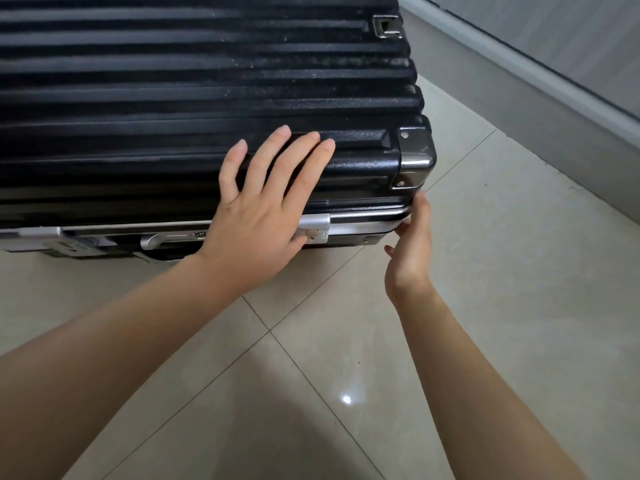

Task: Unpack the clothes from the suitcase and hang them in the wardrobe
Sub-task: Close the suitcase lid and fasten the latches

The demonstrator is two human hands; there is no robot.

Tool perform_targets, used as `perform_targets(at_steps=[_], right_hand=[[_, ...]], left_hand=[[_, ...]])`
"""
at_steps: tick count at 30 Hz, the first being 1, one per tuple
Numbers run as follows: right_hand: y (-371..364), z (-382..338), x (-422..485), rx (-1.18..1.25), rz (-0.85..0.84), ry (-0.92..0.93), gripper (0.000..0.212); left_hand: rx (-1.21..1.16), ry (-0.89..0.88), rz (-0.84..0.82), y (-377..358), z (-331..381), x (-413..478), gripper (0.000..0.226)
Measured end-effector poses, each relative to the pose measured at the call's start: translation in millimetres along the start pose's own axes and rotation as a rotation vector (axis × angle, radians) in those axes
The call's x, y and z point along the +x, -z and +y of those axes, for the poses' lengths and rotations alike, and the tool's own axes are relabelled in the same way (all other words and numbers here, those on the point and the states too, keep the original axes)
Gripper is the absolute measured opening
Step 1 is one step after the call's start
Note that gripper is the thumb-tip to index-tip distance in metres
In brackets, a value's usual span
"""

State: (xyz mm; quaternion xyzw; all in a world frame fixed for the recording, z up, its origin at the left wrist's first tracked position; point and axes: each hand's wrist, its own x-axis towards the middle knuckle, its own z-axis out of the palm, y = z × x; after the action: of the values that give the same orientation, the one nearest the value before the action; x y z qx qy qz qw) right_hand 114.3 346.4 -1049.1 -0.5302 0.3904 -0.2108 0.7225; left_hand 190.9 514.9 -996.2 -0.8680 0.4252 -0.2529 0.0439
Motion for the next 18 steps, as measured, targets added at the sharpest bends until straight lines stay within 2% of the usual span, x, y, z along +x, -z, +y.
perform_targets(at_steps=[4,8,13,16,18], right_hand=[[5.8,-13.7,16.6,0.004,-0.001,-0.173,0.03],[15.3,-21.1,19.4,-0.092,-0.102,-0.207,0.025],[16.6,-10.5,17.0,-0.186,-0.097,-0.321,0.027],[6.7,5.2,11.0,-0.058,-0.122,-0.375,0.017],[1.0,14.1,5.5,0.072,-0.078,-0.392,0.004]], left_hand=[[-0.168,0.058,-0.009,9.2,1.9,-1.8,0.09],[-0.271,0.093,-0.033,19.8,4.1,-10.7,0.081],[-0.343,0.079,-0.043,36.5,-7.6,-47.3,0.073],[-0.388,0.097,0.019,40.7,-13.3,-68.7,0.065],[-0.409,0.123,0.061,43.0,-17.0,-78.5,0.058]])
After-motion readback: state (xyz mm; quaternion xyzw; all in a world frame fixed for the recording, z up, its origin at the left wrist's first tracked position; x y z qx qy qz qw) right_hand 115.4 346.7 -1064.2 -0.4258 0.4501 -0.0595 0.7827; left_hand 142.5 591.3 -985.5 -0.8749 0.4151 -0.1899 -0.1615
